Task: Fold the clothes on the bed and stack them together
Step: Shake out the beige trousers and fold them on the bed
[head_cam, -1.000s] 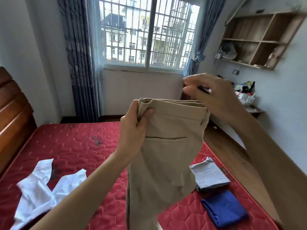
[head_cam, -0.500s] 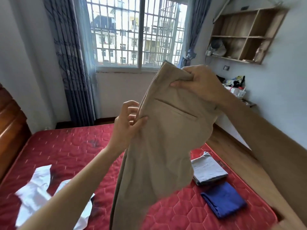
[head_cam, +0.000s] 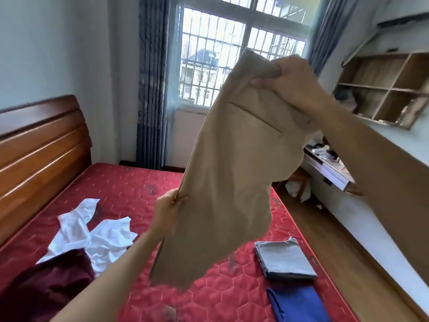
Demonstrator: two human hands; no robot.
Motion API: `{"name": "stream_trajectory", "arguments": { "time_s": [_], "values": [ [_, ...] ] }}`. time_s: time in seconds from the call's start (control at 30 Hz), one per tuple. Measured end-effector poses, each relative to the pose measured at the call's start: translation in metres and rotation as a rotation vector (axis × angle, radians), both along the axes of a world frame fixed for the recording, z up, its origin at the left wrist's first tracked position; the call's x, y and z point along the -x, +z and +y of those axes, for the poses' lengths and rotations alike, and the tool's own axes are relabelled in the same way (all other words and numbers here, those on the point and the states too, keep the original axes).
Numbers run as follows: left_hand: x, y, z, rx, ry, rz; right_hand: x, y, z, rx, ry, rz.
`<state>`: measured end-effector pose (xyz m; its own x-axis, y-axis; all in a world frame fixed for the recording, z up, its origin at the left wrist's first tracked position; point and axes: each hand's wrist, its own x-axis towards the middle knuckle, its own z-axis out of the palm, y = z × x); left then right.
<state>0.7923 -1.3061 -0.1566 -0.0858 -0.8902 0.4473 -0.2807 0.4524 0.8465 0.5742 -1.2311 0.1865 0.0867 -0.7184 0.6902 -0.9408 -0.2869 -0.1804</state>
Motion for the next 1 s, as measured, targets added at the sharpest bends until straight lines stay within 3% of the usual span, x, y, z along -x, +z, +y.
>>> {"name": "stream_trajectory", "arguments": {
  "time_s": [0.27,0.43,0.53,0.73,1.0],
  "values": [
    [-0.041,0.023,0.098,-0.006,-0.192,0.105,0.042,-0.007,0.017,-0.174,-0.024,-0.168],
    [-0.045,-0.006,0.111,-0.124,-0.194,0.048,0.074,-0.072,-0.004,-0.334,-0.006,-0.328],
    [-0.036,-0.077,0.107,-0.32,-0.194,-0.004,0.084,-0.151,-0.028,-0.461,-0.034,-0.336],
    [-0.006,-0.257,0.076,-0.631,-0.09,-0.19,0.098,-0.371,-0.114,-0.732,-0.124,-0.218],
    [0.014,-0.424,-0.046,-0.849,0.088,-0.305,0.11,-0.59,-0.282,-0.958,-0.201,-0.264]
  ]
}}
